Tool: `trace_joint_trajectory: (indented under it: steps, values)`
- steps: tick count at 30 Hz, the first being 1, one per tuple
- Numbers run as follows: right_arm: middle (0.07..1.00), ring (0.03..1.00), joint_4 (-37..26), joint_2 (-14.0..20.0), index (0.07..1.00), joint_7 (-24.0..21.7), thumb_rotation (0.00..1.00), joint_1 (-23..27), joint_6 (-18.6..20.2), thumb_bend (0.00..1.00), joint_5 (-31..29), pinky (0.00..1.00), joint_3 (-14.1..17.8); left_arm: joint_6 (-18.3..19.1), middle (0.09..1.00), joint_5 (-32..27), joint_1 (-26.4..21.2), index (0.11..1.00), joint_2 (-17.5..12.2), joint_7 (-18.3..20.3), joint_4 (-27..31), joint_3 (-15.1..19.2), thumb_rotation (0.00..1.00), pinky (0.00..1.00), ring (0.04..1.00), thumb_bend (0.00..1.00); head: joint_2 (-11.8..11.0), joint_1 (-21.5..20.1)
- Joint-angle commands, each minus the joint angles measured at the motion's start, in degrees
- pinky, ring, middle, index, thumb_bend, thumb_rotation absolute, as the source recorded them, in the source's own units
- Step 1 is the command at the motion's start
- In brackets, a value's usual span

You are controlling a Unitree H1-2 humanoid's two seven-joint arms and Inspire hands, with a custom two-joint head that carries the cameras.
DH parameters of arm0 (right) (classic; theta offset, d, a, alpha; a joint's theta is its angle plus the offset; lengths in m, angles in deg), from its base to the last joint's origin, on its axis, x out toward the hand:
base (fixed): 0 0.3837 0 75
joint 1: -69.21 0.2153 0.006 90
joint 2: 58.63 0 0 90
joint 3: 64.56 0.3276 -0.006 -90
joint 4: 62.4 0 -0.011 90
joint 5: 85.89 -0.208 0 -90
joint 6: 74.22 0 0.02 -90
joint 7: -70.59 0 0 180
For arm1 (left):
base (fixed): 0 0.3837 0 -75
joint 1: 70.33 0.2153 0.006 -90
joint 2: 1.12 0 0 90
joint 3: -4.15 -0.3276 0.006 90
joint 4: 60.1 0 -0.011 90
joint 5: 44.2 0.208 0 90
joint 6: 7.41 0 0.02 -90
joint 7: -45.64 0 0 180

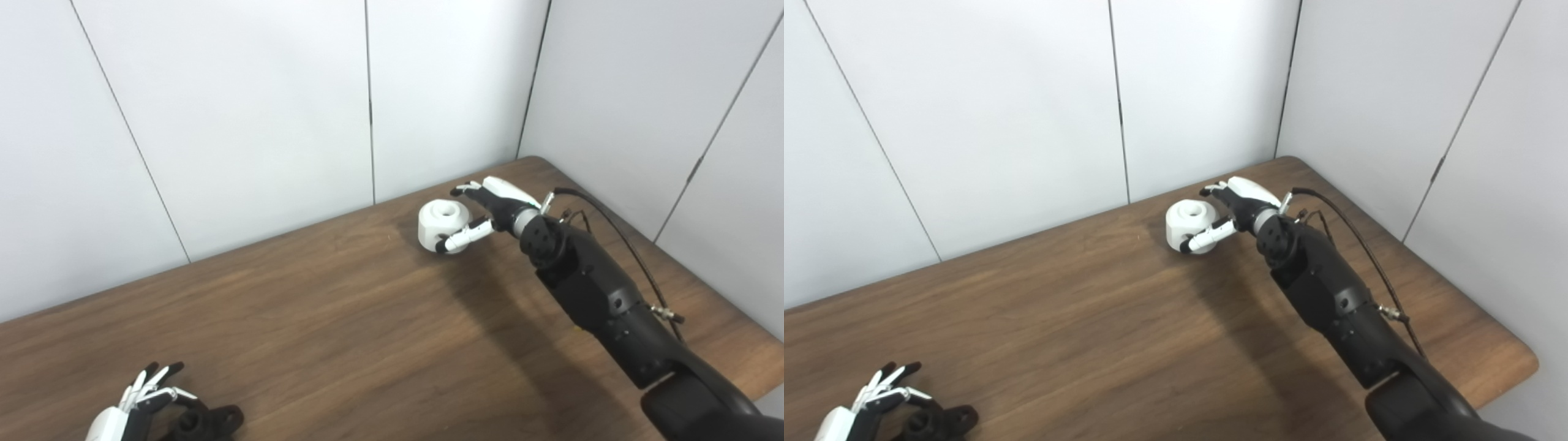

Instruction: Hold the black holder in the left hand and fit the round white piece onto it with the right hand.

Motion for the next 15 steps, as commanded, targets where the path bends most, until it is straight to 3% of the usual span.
trace_joint_trajectory:
  steps: [1,5,13,15]
  values:
    - [0.979,0.980,-1.3,1.0,0.924,-0.4,0.45,3.4,0.1,1.00,0.4,0.92,0.0,1.2,0.902,0.3,2.1,0.482,-0.1,0.8,-0.1,-0.5,0.04,1.00,1.000,0.52,0.1,0.0]
    - [0.916,0.896,-0.2,0.9,0.878,0.1,0.43,3.8,0.0,1.00,0.5,0.79,-1.0,1.8,0.900,0.2,2.2,0.482,0.0,1.0,0.8,-0.5,0.04,1.00,1.000,0.52,0.1,0.0]
    - [0.932,0.916,-0.3,0.0,0.890,-1.0,0.39,4.5,0.2,1.00,2.7,0.82,-0.4,2.5,0.902,0.0,2.4,0.483,-0.1,1.3,1.7,-0.6,0.03,1.00,1.000,0.52,0.2,0.0]
    - [0.878,0.850,1.0,-0.4,0.845,-0.4,0.37,4.8,0.2,1.00,3.1,0.74,-0.1,2.9,0.900,0.1,2.4,0.482,0.0,1.3,2.0,-0.7,0.03,1.00,1.000,0.52,0.2,0.1]
